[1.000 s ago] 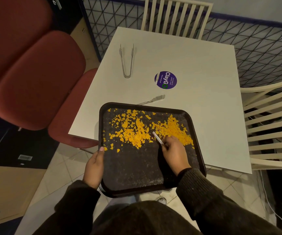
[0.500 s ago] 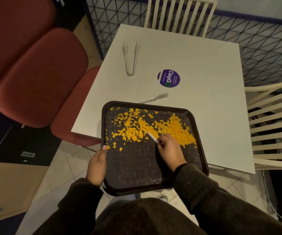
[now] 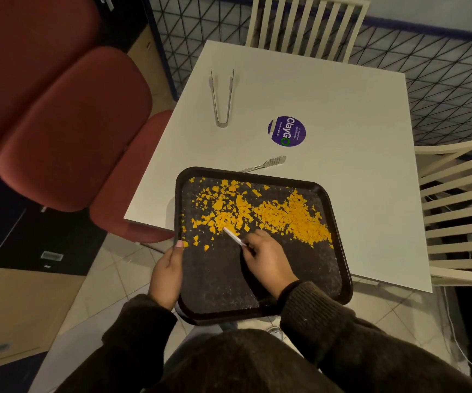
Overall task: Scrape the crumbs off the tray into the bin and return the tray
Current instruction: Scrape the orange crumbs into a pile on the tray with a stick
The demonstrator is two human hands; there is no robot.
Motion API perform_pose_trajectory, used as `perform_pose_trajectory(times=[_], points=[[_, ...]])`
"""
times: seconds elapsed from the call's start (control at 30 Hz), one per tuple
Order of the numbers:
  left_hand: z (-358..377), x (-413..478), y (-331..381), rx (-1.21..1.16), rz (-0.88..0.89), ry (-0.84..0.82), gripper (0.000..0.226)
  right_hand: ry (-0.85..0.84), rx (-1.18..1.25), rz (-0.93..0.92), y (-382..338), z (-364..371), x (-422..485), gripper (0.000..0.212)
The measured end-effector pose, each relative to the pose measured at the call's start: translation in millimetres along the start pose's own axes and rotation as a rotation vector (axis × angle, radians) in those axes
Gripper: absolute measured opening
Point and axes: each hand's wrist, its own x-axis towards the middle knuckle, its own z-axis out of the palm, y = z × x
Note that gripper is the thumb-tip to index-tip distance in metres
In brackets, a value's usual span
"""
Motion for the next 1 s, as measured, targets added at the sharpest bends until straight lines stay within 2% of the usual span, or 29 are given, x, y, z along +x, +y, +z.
perform_pose_trajectory(times=[0.23,0.33,0.43,0.5,0.67,0.83,1.0], points=[[-1,-3,3,0.000,0.013,0.008,0.046,0.084,0.004,0.242,16,-12,18,0.005],[-2,0,2,-0.010,0.006,0.005,0.046,0.086,0.035,0.202,9,-12,9,0.003],[-3,1,0,-0.017,0.004,-0.004,0.046,0.017,0.023,0.122,-3,-4,4,0.011],[-2,1,0,-0.010,0.012,-0.006,0.046,0.004,-0.001,0.104,-5,1,9,0.007],[-2,2,-4,0.015,-0.003,-0.015,0.047,0.066,0.027,0.211,-2,-3,32,0.015],[-2,1,-3,0.005,0.005,-0.005,0.042,0.130,0.049,0.379,24,-16,39,0.011],[-2,6,-6,0.001,-0.008,0.000,0.044,0.089,0.068,0.327,29,-17,7,0.007]])
